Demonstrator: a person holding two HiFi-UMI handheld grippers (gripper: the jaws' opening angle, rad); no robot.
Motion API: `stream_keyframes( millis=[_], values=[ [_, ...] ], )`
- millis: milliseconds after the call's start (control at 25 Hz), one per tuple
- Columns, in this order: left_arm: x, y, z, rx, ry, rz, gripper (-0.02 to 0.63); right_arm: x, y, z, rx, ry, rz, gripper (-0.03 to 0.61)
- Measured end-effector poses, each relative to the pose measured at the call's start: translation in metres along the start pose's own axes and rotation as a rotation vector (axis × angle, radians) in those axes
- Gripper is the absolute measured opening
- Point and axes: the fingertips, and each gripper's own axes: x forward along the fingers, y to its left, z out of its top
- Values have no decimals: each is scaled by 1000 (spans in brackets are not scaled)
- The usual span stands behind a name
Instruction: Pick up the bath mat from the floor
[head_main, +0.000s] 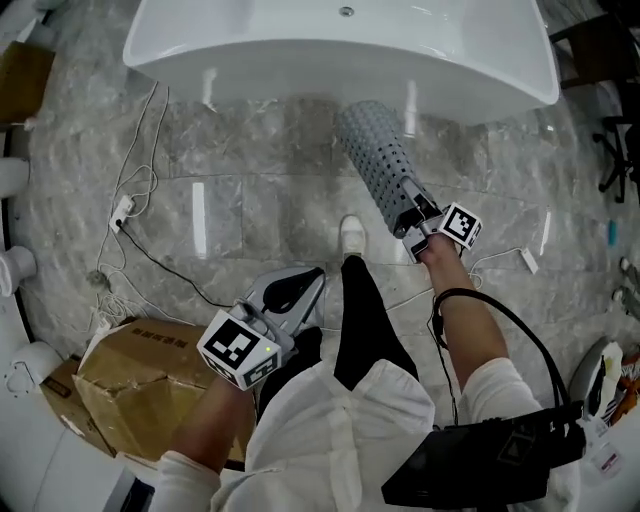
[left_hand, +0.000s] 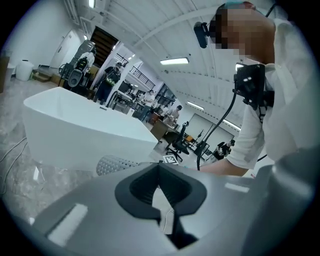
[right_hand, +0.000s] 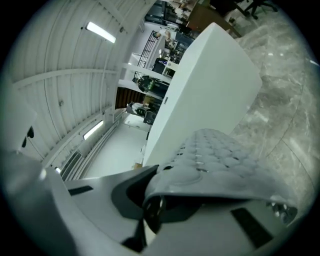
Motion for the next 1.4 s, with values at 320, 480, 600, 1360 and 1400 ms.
stream_keyframes(
  millis=[320,480,600,1360,1400],
  values=[
    [-81,-49,37,45,-70,-3,5,-70,154,-19,-90,36,92,12],
    [-122,-66,47,77,-88,7,5,-103,224,-33,-111,42,143,12],
    [-148,-80,48,82,-107,12,5,-130,271,-47,-130,54,175,12],
    [-253,-132,22,133,-201,36,5,-253,422,-141,-228,78,337,12],
    [-259,-135,18,137,-202,36,5,-257,423,-147,-230,76,339,12]
  ],
)
